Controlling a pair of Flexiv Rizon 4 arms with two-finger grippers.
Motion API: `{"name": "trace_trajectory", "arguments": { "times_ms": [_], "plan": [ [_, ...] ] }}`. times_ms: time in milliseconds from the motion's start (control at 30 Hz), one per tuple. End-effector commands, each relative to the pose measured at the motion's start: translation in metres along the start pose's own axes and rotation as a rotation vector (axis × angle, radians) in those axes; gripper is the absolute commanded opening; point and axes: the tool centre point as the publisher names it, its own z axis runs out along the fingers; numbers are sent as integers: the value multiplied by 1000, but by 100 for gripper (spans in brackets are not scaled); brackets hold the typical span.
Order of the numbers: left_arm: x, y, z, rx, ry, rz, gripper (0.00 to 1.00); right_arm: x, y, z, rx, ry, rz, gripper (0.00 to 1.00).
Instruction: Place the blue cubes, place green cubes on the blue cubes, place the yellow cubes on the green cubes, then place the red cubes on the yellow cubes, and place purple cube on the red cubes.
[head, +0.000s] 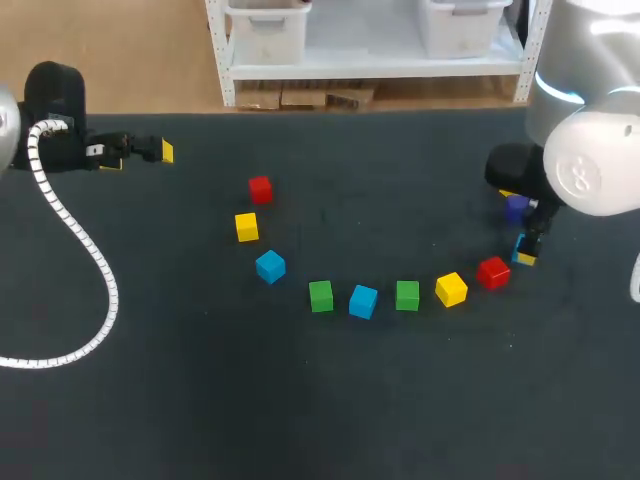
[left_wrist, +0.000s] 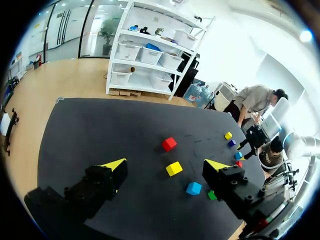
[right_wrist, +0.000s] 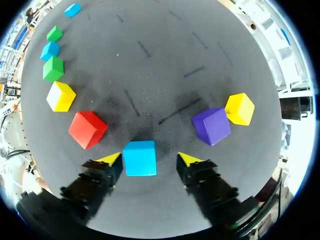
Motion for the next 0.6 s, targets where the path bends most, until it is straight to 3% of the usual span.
{"name": "trace_trajectory", "arguments": {
  "times_ms": [33, 100, 367, 600],
  "plan": [
    [2, 3, 0, 12, -7, 3, 100, -3, -3, 2, -11, -2, 3, 48],
    [2, 3, 0, 12, -7, 3, 100, -4, -4, 3, -14, -7, 4, 46],
    [2, 3, 0, 12, -7, 3, 100, -8, -3, 3, -15, -4, -10, 2],
    [2, 3, 0, 12, -7, 3, 100, -15, 4, -21, 28, -4, -73, 0]
  ]
}}
